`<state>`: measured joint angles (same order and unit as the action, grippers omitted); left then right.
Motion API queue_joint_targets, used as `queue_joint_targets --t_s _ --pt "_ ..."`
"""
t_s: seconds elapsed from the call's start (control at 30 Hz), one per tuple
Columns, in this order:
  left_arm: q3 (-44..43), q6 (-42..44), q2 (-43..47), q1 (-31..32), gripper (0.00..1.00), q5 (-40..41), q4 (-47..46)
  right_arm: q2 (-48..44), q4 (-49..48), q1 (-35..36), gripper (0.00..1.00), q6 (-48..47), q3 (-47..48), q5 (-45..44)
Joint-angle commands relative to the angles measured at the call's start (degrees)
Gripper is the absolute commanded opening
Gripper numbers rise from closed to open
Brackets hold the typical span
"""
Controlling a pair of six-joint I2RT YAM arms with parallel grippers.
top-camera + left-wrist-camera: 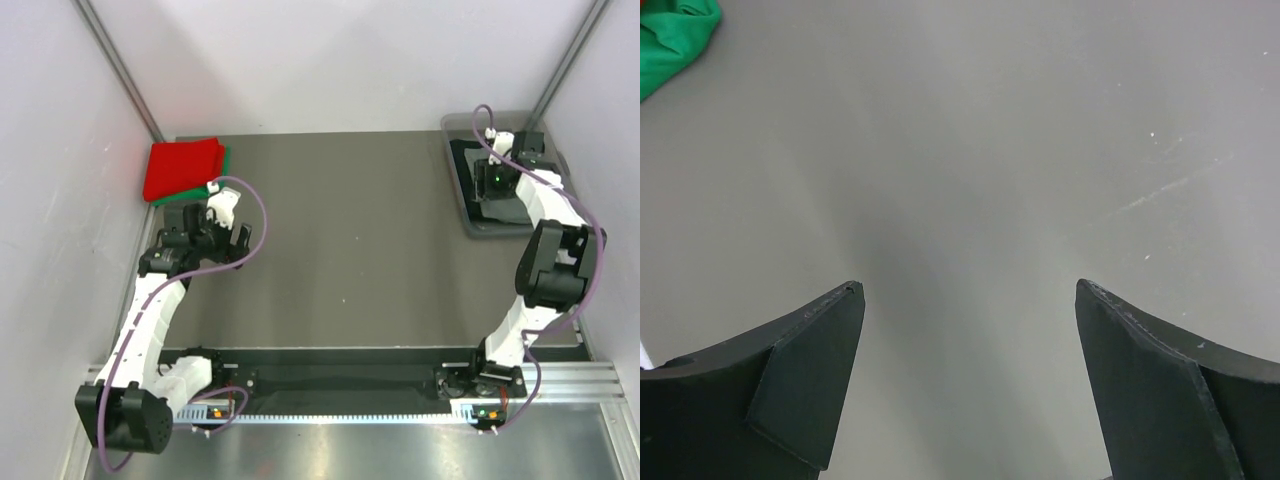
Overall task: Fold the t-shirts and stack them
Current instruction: Grab the tshirt from the pile
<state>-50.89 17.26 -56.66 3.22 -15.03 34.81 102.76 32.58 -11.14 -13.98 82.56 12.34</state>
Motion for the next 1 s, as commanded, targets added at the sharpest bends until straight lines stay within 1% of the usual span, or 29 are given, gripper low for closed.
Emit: queue_joint_targets --t_s 0.0,0.23,0.27,0.3,0.37,0.57,0.73,0.97 --pt "-0.17 -1.08 -0.02 -0.67 0.9 -2.37 -0.09 2.96 -2.17 -0.55 0.53 -0.79 2.95 -0.03" --pt "-0.61 -1.61 -1.34 -1.64 0.9 -3.34 0.08 9.73 -4.62 -1.87 0.52 0.44 5.33 -1.53" --pt "-0.61 -1.7 -1.52 -1.73 0.9 -3.43 0.09 9.91 -4.89 -2.13 0.5 0.62 5.41 -1.61" --pt "-0.7 -1.7 -1.61 -1.82 0.9 -3.6 0.0 10.09 -5.41 -2.31 0.44 0.71 5.15 -1.7" --pt "-0.87 -1.88 -2.04 -1.99 0.9 -3.78 0.09 9.74 -5.95 -2.92 0.41 0.97 4.89 -1.79" --pt "-0.87 -2.23 -2.22 -2.34 0.9 -4.22 -0.09 6.23 -8.76 -3.98 0.41 0.45 1.9 -2.58" --pt "-0.96 -2.49 -2.13 -2.78 0.9 -4.75 0.08 6.05 -8.76 -4.42 0.43 -0.17 1.81 -3.2" --pt "-0.96 -2.58 -2.13 -2.87 0.9 -5.45 0.26 2.71 -9.72 -5.39 0.45 0.44 0.67 0.4"
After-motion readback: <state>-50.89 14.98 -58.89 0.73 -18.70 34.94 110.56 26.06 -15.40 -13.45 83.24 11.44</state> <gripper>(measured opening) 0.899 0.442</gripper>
